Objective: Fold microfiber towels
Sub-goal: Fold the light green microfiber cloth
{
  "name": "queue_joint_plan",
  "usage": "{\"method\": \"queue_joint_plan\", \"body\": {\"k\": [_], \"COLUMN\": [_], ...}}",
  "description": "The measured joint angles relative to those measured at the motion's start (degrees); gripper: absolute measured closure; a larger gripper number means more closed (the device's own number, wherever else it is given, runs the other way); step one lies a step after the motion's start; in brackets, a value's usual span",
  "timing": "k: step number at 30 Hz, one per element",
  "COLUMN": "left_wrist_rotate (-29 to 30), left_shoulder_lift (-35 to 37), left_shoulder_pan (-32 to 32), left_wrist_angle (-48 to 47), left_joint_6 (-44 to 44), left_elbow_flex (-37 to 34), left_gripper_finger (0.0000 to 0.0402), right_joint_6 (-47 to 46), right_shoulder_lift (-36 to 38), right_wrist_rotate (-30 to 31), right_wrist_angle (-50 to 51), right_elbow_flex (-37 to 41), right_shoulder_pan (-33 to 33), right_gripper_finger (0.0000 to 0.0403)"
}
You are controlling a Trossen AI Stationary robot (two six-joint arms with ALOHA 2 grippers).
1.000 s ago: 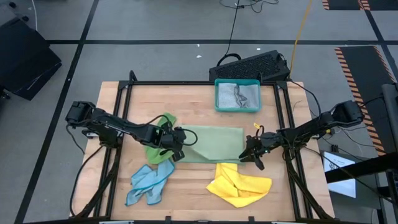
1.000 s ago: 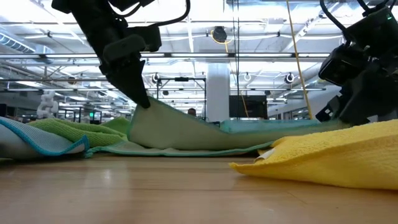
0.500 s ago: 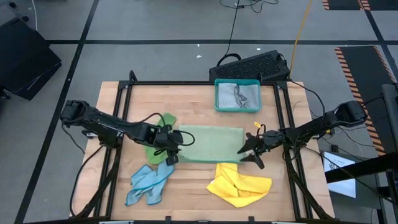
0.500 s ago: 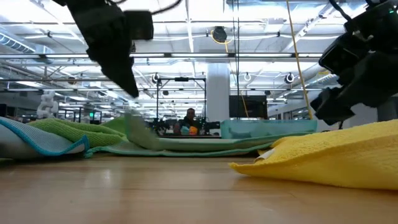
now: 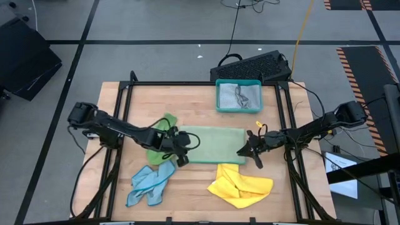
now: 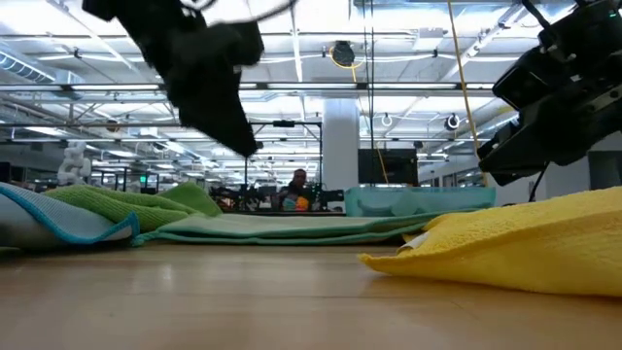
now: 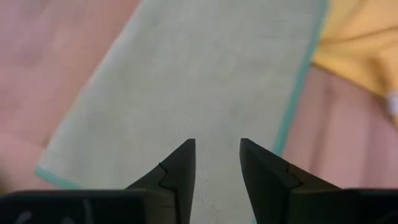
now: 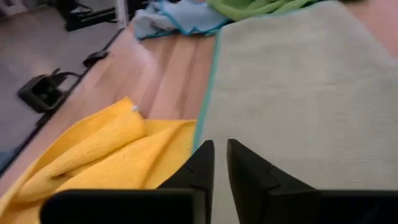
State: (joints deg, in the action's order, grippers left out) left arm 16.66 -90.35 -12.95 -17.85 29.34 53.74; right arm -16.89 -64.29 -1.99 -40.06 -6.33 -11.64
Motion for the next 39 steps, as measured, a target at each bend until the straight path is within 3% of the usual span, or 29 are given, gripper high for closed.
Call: {"method": "queue_joint_plan", "body": {"k": [5,8,14,18,24,27,32,35,39], "left_wrist_rotate": [3.7,3.7,-10.4,-17.8,-21.9,-25.7,-26.0,-24.0,-20.7], "left_shoulder_lift": [-2.6,-1.5,0.0,-1.1,-4.1,-6.4,-10.2,-10.4,-7.8], "left_shoulder_pan": [0.7,4.5,17.9,26.3,30.8,31.2,31.0,30.7,29.0], "left_wrist_angle": [-0.6,-2.2,-3.2,-3.7,-7.6,-7.6,-7.8,-8.6,-9.8], "left_joint_6": [4.2,1.3,-16.7,-21.6,-26.8,-29.8,-33.6,-33.8,-32.7], "left_elbow_flex": [0.0,0.0,0.0,0.0,0.0,0.0,0.2,0.3,-0.2], "left_gripper_finger": [0.0275,0.0273,0.0216,0.0157,0.0124,0.0138,0.0194,0.0252,0.0363], "right_joint_6": [0.9,3.0,7.4,4.0,-1.7,-1.9,-1.2,0.5,1.5], "right_shoulder_lift": [0.0,0.0,0.0,0.0,0.0,0.0,0.0,0.0,-0.9], "right_wrist_rotate": [5.0,8.7,12.6,12.5,11.0,10.9,11.7,15.1,17.0], "right_wrist_angle": [-1.0,-3.3,-5.4,-1.4,2.7,1.6,-3.7,-5.1,-1.5], "right_elbow_flex": [0.0,0.0,0.0,0.0,0.0,0.0,0.0,-2.0,-8.0], "right_shoulder_pan": [-2.1,-2.5,-0.8,0.4,-1.5,-2.7,-3.1,-2.9,0.5], "right_gripper_finger": [0.0379,0.0374,0.0354,0.0346,0.0343,0.0343,0.0343,0.0343,0.0343]}}
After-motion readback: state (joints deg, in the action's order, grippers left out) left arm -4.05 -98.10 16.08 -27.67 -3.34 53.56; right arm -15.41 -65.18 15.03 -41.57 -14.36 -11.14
